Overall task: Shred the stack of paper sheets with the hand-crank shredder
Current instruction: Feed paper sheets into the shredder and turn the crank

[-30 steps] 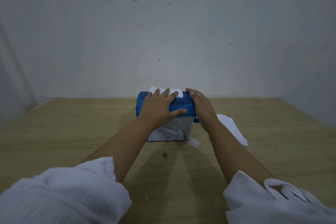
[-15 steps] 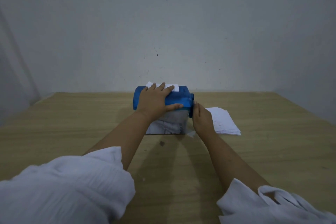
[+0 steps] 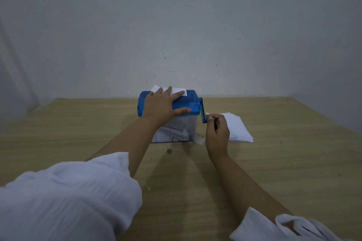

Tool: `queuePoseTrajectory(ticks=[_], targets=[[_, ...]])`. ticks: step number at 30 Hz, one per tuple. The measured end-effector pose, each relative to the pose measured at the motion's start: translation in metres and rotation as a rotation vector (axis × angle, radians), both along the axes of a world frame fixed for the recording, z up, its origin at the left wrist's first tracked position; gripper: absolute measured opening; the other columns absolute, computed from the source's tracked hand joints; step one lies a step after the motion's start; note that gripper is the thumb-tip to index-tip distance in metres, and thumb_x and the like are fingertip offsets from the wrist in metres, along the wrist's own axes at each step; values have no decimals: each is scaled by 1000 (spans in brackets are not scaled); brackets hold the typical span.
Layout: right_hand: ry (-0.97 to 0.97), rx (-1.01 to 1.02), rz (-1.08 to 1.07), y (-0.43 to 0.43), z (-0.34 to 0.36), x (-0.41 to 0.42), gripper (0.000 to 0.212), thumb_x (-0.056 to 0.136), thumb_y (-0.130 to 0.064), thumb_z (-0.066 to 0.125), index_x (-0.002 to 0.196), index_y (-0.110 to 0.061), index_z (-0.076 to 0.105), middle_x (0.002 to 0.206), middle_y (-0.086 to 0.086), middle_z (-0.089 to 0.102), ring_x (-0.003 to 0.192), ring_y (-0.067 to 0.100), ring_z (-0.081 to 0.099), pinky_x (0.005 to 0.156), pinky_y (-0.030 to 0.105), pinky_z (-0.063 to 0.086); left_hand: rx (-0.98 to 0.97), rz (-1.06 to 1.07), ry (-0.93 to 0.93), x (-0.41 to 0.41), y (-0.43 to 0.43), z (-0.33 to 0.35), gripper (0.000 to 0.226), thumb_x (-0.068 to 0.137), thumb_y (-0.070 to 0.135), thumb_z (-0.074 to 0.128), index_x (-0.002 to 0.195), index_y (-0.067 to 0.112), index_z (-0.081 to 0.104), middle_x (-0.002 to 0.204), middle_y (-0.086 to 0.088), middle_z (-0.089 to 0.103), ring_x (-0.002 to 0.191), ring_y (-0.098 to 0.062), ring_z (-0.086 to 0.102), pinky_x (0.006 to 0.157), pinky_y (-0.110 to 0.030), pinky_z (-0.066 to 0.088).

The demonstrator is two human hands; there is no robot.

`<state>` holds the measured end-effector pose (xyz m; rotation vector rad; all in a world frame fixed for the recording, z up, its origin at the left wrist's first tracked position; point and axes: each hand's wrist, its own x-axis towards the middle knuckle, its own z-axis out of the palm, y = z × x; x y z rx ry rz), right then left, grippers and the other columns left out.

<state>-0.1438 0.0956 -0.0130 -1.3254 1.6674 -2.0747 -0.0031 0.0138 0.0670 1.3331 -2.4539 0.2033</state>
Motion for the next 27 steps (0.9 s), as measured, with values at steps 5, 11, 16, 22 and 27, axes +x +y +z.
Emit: queuePoseTrajectory(ticks=[5,11,16,22,27], targets=[[-64,-143,53,-2,-2,4,7,94,-10,48,96,-13,54,89,-6,58,84,1,55,78,13,45,10,-40,37,4,-2,4,70,82,71,39,144,42,28,156,0,24,142,-24,23,115,-42,19],[-166,-270,1,-10,31,12,8,97,-10,49,92,-10,55,80,-6,56,71,-6,52,69,10,42,-7,-85,21,4,-5,1,70,81,70,41,144,40,30,155,3,25,142,-19,24,115,-40,18],[-237,-285,-10,-26,55,9,8,95,-17,53,89,-13,57,77,-5,57,69,-1,52,68,13,44,-20,-133,42,6,-4,1,66,83,68,45,142,40,34,154,5,28,141,-18,26,114,-38,20],[-205,-148,0,-56,86,-11,23,90,-31,61,84,-10,63,71,-5,58,64,5,51,62,18,44,-12,-156,80,8,-4,0,64,84,66,45,142,39,35,154,8,28,142,-16,25,113,-35,18],[-209,-34,76,-74,95,-25,26,88,-33,63,93,-8,71,70,-11,59,64,0,51,66,15,43,-17,-130,81,5,-7,-1,62,88,64,41,143,38,32,154,7,27,142,-16,24,113,-35,20]])
